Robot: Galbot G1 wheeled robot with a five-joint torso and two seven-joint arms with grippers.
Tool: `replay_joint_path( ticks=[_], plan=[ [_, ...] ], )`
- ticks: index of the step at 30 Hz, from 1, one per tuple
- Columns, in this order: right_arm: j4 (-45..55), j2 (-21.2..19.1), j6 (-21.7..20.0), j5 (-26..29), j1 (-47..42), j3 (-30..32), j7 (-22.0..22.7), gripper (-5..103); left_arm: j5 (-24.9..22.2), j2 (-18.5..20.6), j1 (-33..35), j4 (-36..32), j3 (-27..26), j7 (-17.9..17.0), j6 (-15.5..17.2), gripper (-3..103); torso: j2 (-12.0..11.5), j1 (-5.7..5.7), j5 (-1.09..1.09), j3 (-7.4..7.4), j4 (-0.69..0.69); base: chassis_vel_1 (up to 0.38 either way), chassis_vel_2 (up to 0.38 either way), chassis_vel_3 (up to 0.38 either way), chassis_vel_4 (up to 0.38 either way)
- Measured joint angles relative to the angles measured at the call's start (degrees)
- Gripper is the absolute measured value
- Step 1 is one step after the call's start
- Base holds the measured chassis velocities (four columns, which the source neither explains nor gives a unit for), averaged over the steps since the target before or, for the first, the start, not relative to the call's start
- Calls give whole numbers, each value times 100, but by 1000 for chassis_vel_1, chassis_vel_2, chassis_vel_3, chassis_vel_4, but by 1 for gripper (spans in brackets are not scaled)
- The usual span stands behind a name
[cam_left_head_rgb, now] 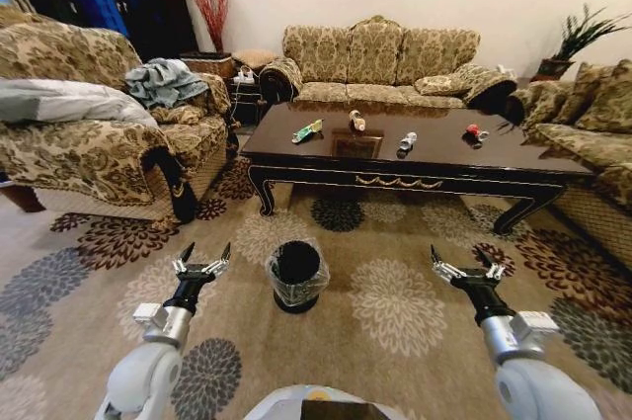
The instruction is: Move to the front of the table and place the trash on the table into the trash bin.
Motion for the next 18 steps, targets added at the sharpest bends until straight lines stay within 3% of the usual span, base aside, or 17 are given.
replay_joint_path(
  ticks=[18],
  plan=[
    [139, 157, -25, -146, -77, -56, 32, 100, -99, 101, -159, 382, 119, -51, 226, 100, 11, 5, 0, 7, 0, -84, 90, 79, -88]
  ],
)
